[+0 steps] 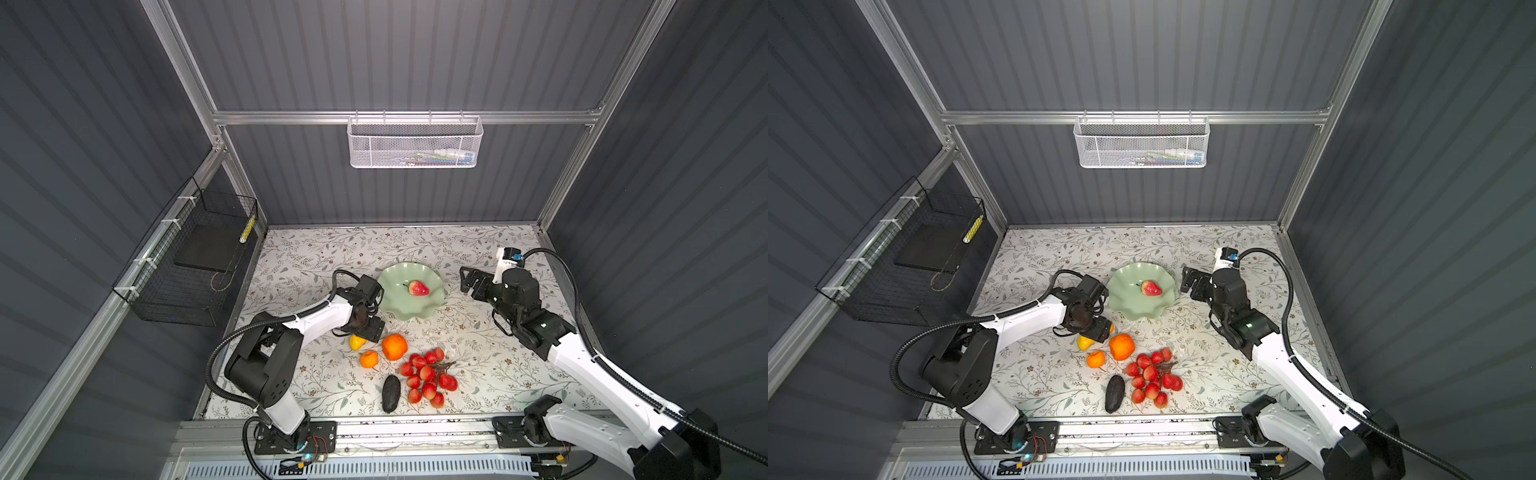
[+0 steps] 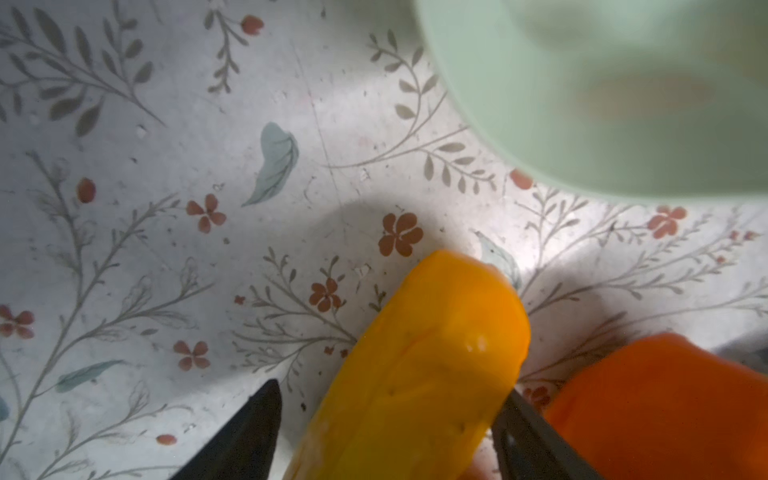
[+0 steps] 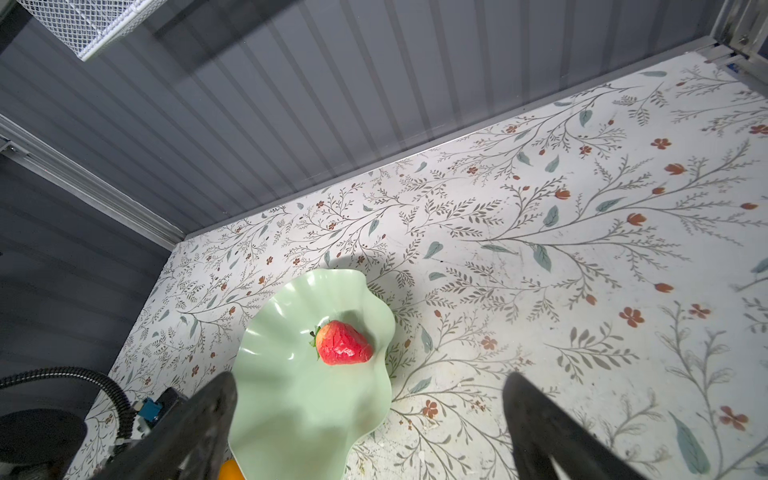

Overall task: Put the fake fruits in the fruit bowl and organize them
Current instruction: 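Grasp the yellow squash with the left gripper and lower it into the bowl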

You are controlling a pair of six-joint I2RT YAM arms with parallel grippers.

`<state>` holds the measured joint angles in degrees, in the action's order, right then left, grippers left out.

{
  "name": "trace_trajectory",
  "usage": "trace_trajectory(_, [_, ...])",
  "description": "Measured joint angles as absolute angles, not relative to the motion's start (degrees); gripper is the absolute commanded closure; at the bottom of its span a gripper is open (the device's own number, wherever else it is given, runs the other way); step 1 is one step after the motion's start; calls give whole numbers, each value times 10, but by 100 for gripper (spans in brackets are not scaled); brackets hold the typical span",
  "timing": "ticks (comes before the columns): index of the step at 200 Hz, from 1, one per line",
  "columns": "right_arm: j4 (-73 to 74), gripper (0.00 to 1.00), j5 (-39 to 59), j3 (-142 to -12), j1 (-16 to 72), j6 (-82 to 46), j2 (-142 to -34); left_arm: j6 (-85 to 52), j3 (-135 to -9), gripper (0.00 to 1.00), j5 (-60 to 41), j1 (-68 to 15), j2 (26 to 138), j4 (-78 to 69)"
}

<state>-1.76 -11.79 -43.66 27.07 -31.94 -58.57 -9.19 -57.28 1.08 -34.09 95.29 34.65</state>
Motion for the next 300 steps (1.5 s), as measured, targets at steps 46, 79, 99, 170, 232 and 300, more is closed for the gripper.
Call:
trace_trajectory(46, [-17,1,-115,-434,268,-321,-586,-103,-579,53,24,-341,963,356])
trace_trajectory(79, [-17,1,-109,-434,266,-323,-593,-101,-601,61,54,-341,955,384])
trace_trajectory(99, [-17,1,-105,-434,265,-324,-596,-94,-626,62,76,-341,928,418])
trace_trajectory(170, [-17,1,-102,-434,258,-327,-597,-61,-820,63,48,-341,920,431])
trace_trajectory(232, [-38,1,-98,-431,255,-331,-561,-62,-926,61,-17,-342,1096,382])
trace_trajectory(300, [-58,1,-98,-416,250,-331,-538,-87,-958,51,-46,-342,1194,361])
